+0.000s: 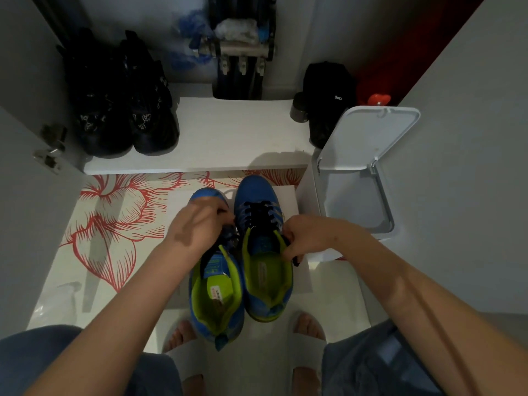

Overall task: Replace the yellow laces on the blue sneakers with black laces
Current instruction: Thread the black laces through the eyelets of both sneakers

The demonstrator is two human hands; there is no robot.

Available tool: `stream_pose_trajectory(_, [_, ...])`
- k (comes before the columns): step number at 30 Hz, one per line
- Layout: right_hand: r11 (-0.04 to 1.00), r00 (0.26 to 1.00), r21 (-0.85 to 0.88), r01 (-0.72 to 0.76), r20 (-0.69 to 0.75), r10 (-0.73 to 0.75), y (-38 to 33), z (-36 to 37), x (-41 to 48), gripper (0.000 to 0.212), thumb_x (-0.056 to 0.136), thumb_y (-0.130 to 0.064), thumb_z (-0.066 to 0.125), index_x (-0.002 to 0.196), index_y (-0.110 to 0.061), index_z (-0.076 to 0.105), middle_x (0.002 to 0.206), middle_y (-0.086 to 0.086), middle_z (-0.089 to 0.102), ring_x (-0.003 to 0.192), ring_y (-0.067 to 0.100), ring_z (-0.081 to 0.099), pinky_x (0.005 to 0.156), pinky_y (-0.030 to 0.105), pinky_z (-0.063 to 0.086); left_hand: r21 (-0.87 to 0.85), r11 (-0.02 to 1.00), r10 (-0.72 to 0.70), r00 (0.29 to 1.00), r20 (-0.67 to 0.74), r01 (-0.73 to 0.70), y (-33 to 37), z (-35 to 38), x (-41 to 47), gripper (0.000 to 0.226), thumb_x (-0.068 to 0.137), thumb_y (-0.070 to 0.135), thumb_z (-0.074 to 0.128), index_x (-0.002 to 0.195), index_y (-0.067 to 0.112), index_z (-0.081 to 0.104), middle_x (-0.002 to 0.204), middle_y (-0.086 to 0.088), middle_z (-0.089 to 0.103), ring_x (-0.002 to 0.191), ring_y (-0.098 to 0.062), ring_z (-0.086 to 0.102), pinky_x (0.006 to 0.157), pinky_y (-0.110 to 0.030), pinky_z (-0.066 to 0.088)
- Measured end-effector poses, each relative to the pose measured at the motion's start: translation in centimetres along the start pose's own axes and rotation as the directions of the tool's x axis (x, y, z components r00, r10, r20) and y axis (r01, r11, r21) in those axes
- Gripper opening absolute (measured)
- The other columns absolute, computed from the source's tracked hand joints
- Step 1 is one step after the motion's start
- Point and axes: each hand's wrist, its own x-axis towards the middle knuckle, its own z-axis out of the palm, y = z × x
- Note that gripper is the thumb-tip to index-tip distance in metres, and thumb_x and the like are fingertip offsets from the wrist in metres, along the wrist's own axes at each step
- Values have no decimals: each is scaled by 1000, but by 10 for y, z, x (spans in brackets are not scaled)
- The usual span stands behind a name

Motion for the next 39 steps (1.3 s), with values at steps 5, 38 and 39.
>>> stream_pose_trajectory(5, [1000, 1000, 24, 4, 9, -5, -2, -6, -1, 40, 83, -18, 67, 57, -15, 37, 57, -1, 36, 51, 9, 33, 46, 19, 25, -63, 998, -33, 998, -49, 30, 3, -7, -5, 20, 95, 16, 52, 104, 7, 67, 93, -3, 56, 78, -14, 51, 63, -22, 35])
stream_pose_trajectory(38, [804, 871, 475, 357, -480, -103, -24, -50, -58, 12, 90, -14, 60, 101, -13, 64, 72, 1, 63, 56, 6, 57, 55, 20, 48, -744, 616, 24, 950, -311, -259, 43, -46, -6, 23, 100, 13, 41, 106, 13, 63, 75, 7, 67, 42, -2, 34, 40, -10, 30])
stream_pose_trajectory(39, [708, 876, 569, 418, -459, -148, -30, -53, -61, 14, 91, -10, 58, 103, -10, 65, 74, 5, 63, 60, 11, 58, 58, 23, 51, -831, 489, 34, 958, -286, -266, 51, -51, -6, 23, 100, 12, 40, 109, 12, 61, 75, 7, 68, 43, -1, 32, 41, -10, 29])
